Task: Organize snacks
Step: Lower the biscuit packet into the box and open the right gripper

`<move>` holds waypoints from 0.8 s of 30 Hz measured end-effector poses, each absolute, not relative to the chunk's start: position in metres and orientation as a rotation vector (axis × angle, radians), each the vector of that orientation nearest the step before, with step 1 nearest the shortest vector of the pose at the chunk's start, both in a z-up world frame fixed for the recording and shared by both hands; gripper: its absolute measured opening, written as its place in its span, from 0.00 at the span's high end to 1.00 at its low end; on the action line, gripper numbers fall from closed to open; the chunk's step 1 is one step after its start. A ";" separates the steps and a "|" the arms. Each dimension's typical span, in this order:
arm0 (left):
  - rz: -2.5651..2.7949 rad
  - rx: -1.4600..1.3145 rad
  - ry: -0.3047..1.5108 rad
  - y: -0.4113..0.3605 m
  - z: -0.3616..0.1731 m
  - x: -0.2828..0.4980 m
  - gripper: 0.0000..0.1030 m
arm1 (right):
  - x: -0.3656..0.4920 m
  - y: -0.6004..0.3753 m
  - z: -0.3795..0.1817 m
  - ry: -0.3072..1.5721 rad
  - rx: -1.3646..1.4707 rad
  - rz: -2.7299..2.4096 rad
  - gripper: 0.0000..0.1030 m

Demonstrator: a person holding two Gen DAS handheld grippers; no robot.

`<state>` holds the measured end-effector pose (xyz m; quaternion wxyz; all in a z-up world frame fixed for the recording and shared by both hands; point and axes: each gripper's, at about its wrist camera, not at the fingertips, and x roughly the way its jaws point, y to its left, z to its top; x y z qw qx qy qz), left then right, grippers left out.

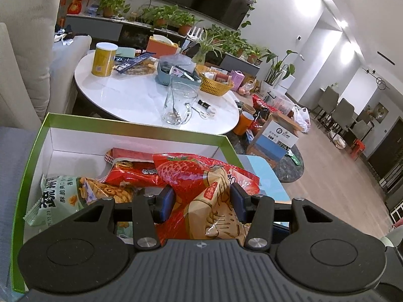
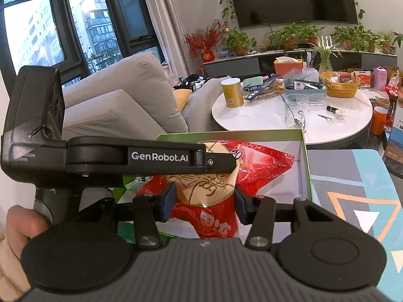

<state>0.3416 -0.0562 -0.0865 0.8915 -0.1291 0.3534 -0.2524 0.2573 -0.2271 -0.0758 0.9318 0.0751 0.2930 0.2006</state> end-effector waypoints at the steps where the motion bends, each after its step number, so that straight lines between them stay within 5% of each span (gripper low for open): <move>1: -0.525 -0.255 0.742 -0.058 -0.088 0.343 0.55 | 0.259 -0.228 -0.077 0.601 0.155 0.410 0.41; 5: -0.511 -0.219 0.796 -0.058 -0.088 0.347 0.49 | 0.263 -0.231 -0.080 0.599 0.149 0.357 0.34; 7: -0.507 -0.228 0.742 -0.051 -0.080 0.340 0.41 | 0.260 -0.235 -0.078 0.578 0.127 0.300 0.09; 8: -0.501 -0.225 0.719 -0.048 -0.075 0.335 0.40 | 0.257 -0.237 -0.075 0.553 0.124 0.284 0.07; 24: -0.472 -0.260 0.713 -0.007 -0.054 0.282 0.40 | 0.221 -0.258 -0.052 0.499 0.130 0.267 0.07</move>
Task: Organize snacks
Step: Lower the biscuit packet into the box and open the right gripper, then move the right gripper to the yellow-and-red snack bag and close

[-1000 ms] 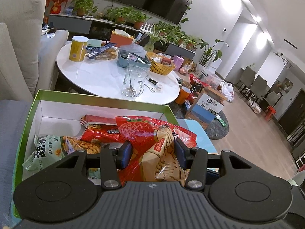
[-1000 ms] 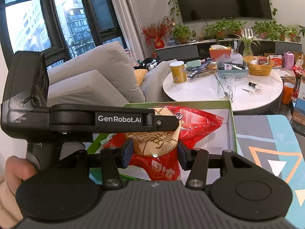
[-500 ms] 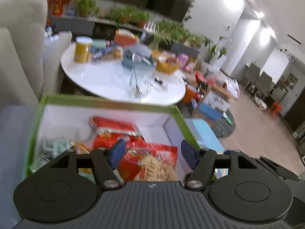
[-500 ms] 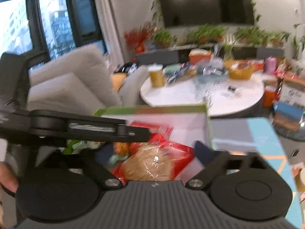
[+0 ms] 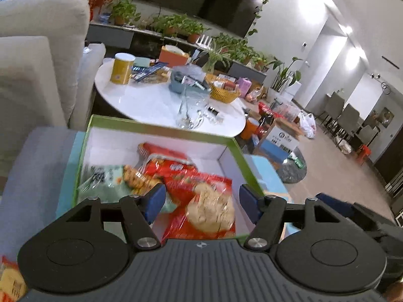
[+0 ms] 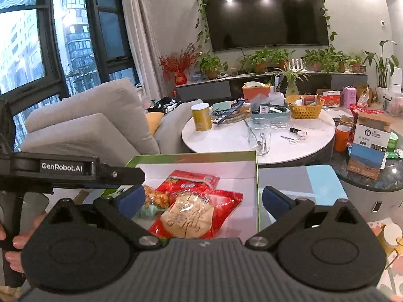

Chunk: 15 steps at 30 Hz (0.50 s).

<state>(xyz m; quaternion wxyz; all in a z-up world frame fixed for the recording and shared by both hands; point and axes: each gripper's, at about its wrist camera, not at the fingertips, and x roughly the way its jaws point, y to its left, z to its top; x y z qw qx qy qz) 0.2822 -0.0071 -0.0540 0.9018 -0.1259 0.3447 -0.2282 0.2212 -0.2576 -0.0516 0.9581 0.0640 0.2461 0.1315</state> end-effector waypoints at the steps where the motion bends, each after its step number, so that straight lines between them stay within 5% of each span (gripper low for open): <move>1: -0.467 -0.256 0.717 -0.006 -0.055 0.279 0.40 | 0.220 -0.258 -0.051 0.502 0.134 0.271 0.07; 15: -0.410 -0.277 0.847 0.019 -0.088 0.245 0.40 | 0.179 -0.248 -0.059 0.557 0.189 0.365 0.07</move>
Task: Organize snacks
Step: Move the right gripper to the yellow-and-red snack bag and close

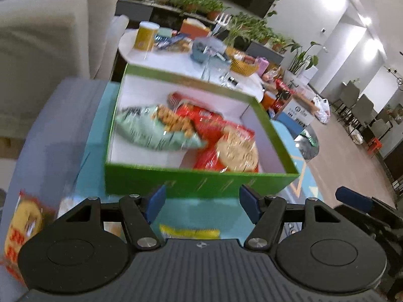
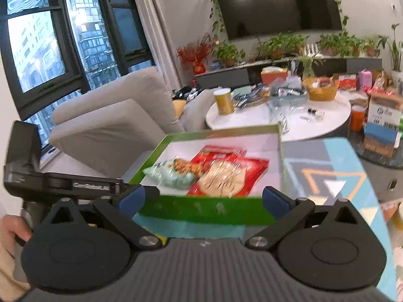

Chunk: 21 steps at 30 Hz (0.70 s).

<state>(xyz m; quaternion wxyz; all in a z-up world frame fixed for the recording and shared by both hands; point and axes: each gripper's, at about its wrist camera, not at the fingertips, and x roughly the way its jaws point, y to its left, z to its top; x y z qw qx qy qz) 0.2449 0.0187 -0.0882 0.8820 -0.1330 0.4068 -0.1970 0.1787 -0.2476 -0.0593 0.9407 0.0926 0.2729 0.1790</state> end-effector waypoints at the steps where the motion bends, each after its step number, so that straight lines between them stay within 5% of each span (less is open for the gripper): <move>1: -0.409 -0.281 0.858 0.019 -0.091 0.244 0.40 | 0.177 -0.246 -0.061 0.564 0.191 0.370 0.07; 21: -0.376 -0.309 0.964 0.018 -0.128 0.238 0.40 | 0.140 -0.204 -0.105 0.748 0.214 0.533 0.07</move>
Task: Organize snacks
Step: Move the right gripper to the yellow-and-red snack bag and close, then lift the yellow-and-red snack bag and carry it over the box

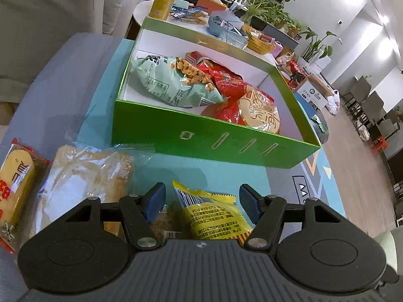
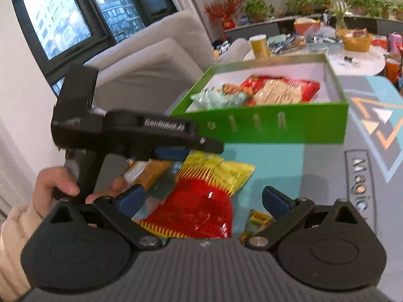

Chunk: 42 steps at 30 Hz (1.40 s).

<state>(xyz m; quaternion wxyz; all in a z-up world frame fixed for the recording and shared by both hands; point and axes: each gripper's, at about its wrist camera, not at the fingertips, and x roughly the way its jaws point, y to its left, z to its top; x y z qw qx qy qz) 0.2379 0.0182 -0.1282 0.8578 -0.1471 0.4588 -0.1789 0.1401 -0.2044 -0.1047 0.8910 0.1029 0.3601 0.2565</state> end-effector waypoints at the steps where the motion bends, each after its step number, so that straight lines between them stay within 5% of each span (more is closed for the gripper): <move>1: -0.381 -0.307 0.967 0.018 -0.129 0.238 0.40 | 0.140 -0.202 -0.107 0.755 0.213 0.531 0.07; 12: -0.465 -0.307 1.015 0.002 -0.142 0.242 0.41 | 0.149 -0.184 -0.124 0.811 0.222 0.528 0.11; 26: -0.513 -0.298 1.000 0.002 -0.150 0.242 0.54 | 0.147 -0.181 -0.142 0.832 0.213 0.547 0.18; 42: -0.526 -0.310 0.931 0.005 -0.135 0.230 0.58 | 0.143 -0.184 -0.134 0.796 0.177 0.534 0.38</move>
